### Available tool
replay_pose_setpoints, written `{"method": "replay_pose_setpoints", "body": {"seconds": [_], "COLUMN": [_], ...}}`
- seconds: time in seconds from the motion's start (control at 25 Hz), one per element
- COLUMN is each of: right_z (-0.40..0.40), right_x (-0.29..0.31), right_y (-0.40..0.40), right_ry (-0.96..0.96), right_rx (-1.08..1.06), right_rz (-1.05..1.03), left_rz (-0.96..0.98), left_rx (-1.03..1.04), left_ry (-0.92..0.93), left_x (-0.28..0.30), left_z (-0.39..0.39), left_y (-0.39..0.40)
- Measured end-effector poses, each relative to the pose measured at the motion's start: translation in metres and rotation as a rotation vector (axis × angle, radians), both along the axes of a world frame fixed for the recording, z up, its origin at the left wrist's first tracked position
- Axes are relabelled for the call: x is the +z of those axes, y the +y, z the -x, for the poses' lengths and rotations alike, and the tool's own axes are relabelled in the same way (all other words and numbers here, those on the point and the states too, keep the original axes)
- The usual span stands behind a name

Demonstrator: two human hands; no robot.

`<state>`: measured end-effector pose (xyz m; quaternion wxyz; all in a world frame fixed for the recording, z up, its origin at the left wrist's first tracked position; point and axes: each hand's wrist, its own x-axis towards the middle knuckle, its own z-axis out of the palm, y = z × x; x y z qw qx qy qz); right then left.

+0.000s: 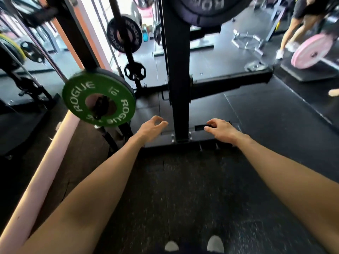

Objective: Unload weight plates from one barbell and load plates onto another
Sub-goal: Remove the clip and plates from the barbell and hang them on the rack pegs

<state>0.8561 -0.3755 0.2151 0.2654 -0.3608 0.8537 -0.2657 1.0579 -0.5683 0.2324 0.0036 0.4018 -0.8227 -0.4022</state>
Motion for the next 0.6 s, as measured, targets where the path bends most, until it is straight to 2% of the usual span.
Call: {"method": "replay_pose_setpoints", "body": {"seconds": [0.28, 0.6], "right_z": [0.056, 0.111], "right_x": [0.135, 0.251], "right_y": [-0.05, -0.047], "right_ry": [0.218, 0.391], "right_rx": [0.011, -0.035], "right_rz": [0.225, 0.405], "left_rz": [0.223, 0.363], "left_rx": [0.045, 0.007], "left_ry": [0.263, 0.474], "left_x": [0.135, 0.256], "left_z": [0.056, 0.114], "left_y": [-0.043, -0.041]}}
